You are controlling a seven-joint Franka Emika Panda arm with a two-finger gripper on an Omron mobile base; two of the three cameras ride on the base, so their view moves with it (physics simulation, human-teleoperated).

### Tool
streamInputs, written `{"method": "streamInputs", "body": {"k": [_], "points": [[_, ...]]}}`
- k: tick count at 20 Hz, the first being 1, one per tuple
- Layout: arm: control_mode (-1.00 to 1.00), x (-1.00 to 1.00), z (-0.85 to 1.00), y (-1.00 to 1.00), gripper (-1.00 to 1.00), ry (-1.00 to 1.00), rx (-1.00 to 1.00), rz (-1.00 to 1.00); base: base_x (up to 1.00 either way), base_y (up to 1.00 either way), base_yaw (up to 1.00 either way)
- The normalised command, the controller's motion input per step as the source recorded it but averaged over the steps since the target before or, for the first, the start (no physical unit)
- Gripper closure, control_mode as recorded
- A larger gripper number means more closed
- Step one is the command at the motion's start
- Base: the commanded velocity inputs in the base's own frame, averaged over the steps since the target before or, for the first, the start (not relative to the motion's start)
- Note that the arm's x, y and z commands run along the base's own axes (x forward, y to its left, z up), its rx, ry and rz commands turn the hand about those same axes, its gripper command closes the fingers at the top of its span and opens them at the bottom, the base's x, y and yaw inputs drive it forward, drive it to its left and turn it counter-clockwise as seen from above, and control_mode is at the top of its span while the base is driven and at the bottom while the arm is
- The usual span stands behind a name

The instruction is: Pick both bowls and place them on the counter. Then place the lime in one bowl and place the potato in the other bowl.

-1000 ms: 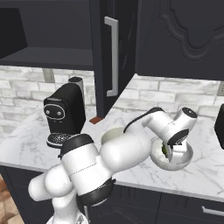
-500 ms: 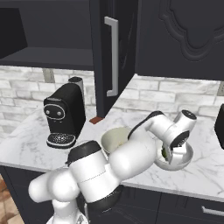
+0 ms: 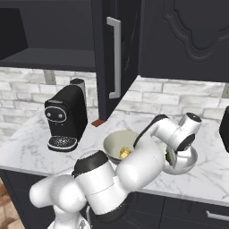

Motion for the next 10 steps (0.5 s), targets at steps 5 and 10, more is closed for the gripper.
{"method": "streamInputs", "body": {"k": [5,10], "points": [[-1.00,0.00,0.00,0.00,-1.00,0.01,0.00,0.00,0.00,0.00,0.00],[-1.00,0.00,0.19,0.00,-1.00,0.00,0.00,0.00,0.00,0.00,0.00]]}}
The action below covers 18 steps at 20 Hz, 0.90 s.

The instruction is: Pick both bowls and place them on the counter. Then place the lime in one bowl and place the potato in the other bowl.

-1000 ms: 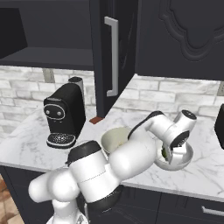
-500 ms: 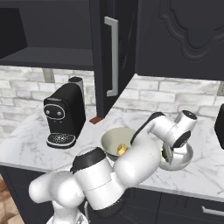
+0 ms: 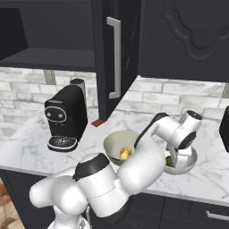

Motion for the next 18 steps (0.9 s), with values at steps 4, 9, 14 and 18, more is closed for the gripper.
{"method": "streamInputs", "body": {"k": [4,9,14,18], "points": [[-1.00,0.00,0.30,0.00,-1.00,0.00,0.00,0.00,0.00,0.00,0.00],[-1.00,-0.11,0.22,-0.01,-1.00,0.00,0.00,0.00,0.00,0.00,0.00],[-1.00,-0.57,0.00,0.00,-1.00,0.00,0.00,-0.01,0.00,0.00,0.00],[-1.00,-0.69,0.01,0.00,-1.00,-0.01,0.00,-0.01,0.00,0.00,0.00]]}}
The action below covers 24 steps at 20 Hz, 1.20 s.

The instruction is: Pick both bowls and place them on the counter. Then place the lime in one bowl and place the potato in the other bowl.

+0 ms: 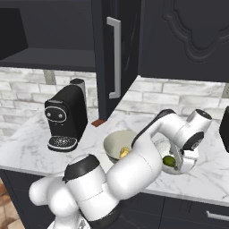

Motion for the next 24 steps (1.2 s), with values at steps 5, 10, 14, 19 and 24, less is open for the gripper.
{"method": "streamInputs", "body": {"k": [5,10,14,19,24], "points": [[-1.00,-0.63,0.00,0.07,-1.00,0.00,-0.02,-0.01,0.00,0.00,0.00],[-1.00,-0.46,-0.04,0.29,-1.00,0.00,-0.04,0.00,0.00,0.00,0.00],[-1.00,-0.30,-0.10,0.37,-1.00,0.00,-0.04,0.00,0.00,0.00,0.00],[-1.00,-0.22,-0.11,0.33,-1.00,0.00,-0.05,0.00,0.00,0.00,0.00],[-1.00,-0.16,-0.07,0.30,-1.00,0.00,-0.06,0.00,0.00,0.00,0.00]]}}
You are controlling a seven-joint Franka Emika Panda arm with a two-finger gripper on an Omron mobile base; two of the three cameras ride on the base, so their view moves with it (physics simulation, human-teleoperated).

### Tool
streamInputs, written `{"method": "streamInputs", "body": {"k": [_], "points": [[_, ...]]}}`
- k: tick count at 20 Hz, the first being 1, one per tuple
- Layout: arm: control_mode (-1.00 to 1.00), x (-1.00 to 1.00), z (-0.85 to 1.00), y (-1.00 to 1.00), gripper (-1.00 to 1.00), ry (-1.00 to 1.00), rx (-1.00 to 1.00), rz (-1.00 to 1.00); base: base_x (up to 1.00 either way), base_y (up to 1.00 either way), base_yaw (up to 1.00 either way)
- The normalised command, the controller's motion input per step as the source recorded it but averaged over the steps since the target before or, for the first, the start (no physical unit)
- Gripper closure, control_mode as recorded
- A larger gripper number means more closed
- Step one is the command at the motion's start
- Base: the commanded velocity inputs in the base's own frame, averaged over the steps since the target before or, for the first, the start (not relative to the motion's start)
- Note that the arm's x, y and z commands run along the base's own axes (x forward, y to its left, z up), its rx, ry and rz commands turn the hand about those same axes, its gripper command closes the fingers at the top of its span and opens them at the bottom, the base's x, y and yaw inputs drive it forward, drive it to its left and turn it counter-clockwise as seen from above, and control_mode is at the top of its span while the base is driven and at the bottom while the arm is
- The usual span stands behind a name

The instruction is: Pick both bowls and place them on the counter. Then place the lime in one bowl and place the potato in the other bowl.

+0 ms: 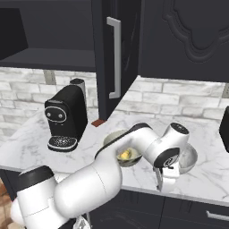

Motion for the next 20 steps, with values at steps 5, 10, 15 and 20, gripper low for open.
{"method": "streamInputs", "body": {"k": [5,10,15,20], "points": [[-1.00,-0.14,-0.03,0.27,-1.00,0.00,-0.06,0.00,0.00,0.00,0.00],[-1.00,-0.13,-0.02,0.26,-1.00,0.00,-0.06,0.00,0.00,0.00,0.00],[-1.00,-0.20,0.00,0.20,-1.00,0.00,-0.05,0.00,0.00,0.00,0.00],[-1.00,-0.31,0.00,0.06,-1.00,-0.02,-0.04,0.00,0.00,0.00,0.00]]}}
